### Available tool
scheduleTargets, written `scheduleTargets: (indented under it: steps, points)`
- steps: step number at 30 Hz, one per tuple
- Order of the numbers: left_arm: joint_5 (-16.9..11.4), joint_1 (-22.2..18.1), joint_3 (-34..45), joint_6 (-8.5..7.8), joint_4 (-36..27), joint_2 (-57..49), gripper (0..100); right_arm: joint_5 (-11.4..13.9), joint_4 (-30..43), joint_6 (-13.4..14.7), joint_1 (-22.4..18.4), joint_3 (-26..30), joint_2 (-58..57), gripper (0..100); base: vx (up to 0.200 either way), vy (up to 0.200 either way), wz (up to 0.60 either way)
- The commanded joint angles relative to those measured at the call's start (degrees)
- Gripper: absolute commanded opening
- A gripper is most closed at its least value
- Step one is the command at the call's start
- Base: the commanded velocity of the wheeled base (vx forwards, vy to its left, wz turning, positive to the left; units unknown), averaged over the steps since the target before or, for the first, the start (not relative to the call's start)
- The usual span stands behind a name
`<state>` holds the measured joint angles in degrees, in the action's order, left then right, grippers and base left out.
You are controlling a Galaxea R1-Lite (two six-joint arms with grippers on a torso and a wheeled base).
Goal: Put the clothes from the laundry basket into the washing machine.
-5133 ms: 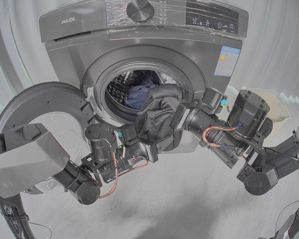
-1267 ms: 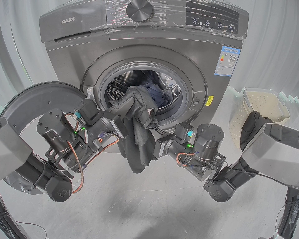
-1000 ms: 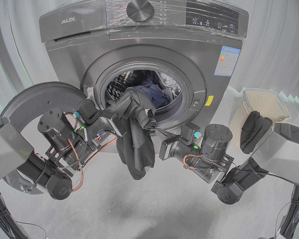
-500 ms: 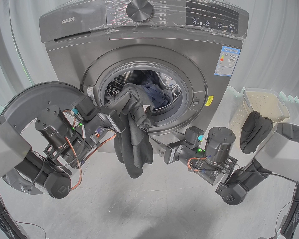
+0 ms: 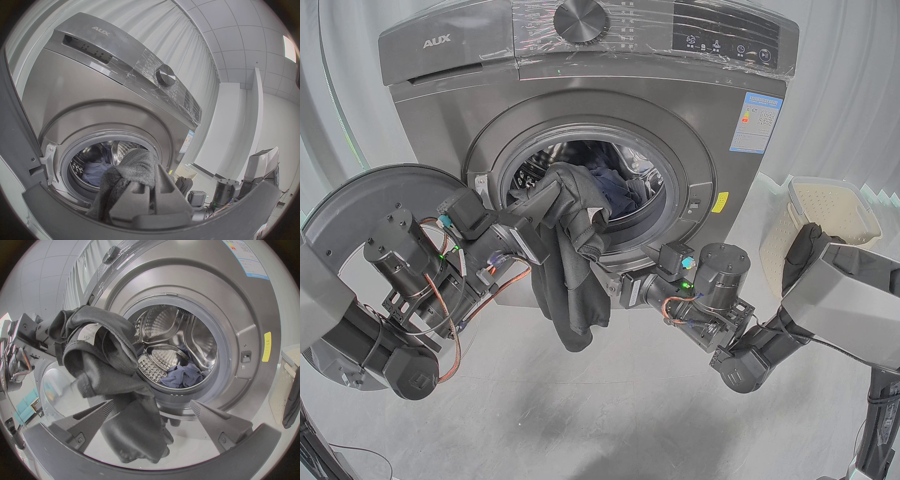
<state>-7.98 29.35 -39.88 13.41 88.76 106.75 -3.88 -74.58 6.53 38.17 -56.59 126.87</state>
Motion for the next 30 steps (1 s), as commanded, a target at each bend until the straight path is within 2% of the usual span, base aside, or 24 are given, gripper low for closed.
scheduleTargets:
  steps: [1, 10, 16, 23, 24, 30]
  points:
    - [-0.01, 0.00, 0.15, -0.05, 0.01, -0.14, 0, 0.01, -0.04, 0.06, 0.24, -2.91, 1.63, 100, 0.000, 0.000, 0.00]
    - [-0.01, 0.00, 0.24, -0.05, -0.08, 0.03, 0, -0.08, -0.30, 0.06, 1.21, -4.58, 1.01, 100, 0.000, 0.000, 0.00]
    - [-0.01, 0.00, 0.15, -0.05, 0.01, 0.30, 0, -0.08, -0.65, 0.06, 3.58, -4.85, 1.10, 100, 0.000, 0.000, 0.00]
    - [-0.01, 0.00, 0.24, -0.05, 0.01, 0.39, 0, 0.01, -0.83, 0.15, 3.67, -6.17, 2.51, 100, 0.000, 0.000, 0.00]
    - [-0.01, 0.00, 0.24, -0.05, -0.08, 0.39, 0, 0.01, -0.83, 0.23, 3.67, -6.34, 2.51, 0, 0.000, 0.000, 0.00]
    - [-0.01, -0.18, -0.03, 0.04, 0.01, 0.47, 0, 0.01, -1.09, 0.58, 4.28, -5.81, 2.51, 0, 0.000, 0.000, 0.00]
